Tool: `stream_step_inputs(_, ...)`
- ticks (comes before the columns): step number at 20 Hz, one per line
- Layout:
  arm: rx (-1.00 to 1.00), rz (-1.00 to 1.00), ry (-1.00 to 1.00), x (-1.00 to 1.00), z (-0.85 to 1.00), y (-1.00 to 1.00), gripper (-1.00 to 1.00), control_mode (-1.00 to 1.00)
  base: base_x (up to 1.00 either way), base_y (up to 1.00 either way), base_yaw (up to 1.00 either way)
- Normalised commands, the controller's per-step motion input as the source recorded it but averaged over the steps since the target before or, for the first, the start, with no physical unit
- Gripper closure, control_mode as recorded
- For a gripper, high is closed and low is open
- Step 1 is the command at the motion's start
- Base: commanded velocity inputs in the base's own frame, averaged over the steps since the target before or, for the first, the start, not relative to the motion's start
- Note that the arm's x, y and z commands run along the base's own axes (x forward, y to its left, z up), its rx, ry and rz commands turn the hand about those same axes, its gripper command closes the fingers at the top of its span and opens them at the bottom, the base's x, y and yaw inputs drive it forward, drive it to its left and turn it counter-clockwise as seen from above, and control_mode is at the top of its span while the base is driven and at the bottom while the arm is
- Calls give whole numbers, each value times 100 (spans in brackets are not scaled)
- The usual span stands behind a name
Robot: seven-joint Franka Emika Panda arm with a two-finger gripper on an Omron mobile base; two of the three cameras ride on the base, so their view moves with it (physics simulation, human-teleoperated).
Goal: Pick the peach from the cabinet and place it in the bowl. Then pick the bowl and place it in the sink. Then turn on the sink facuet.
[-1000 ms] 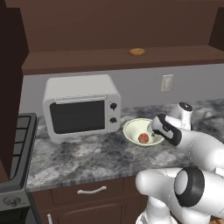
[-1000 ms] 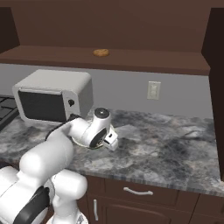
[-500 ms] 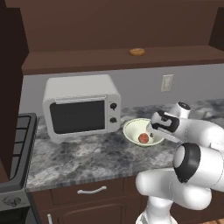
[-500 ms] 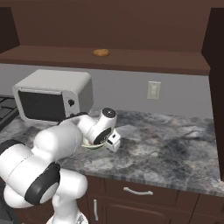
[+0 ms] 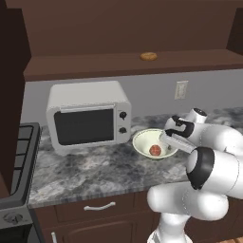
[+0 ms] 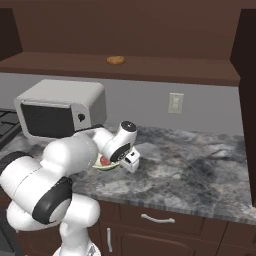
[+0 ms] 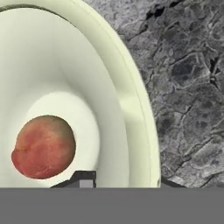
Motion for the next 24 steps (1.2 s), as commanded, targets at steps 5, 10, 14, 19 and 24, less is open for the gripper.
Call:
stream_step_inputs(5,0,-1,-2,-49,44,-10,100,-100,0,0,0)
stream_step_inputs(10,5,-2,-13,-88,86,-14,100,-100,0,0,0)
stream_step_inputs(14,16,0,-12,-89,97,-13,100,-100,0,0,0)
stream_step_inputs(19,21,0,-9,-84,94,-4,100,-100,0,0,0)
stream_step_inputs(24,14,0,0,-42,92,0,100,-100,0,0,0)
